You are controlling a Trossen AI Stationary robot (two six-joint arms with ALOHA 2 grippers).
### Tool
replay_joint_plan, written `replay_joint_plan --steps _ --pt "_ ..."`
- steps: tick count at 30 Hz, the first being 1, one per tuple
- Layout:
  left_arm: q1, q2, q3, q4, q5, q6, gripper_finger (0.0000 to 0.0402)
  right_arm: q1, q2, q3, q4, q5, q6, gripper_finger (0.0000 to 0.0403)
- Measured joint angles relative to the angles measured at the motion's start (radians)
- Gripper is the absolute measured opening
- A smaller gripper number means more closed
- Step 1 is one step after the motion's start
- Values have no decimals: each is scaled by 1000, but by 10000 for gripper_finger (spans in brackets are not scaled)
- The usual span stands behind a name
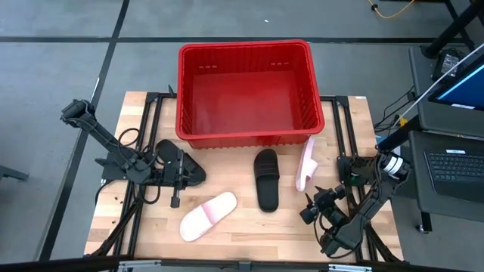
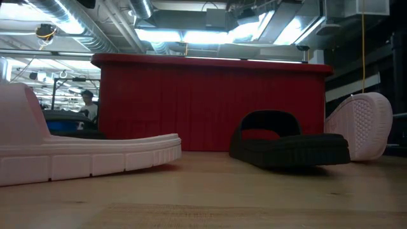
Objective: Pick and place slides into bin
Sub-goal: Put the right pink slipper into the red bin
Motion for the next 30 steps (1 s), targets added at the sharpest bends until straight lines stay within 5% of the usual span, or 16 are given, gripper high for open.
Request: replay_joint_plan --steps 8,30 --pt "0 0 0 0 0 0 2 -57 0 -57 7 -83 33 220" --pt "0 0 0 -4 0 0 2 -111 0 -116 51 -37 68 220"
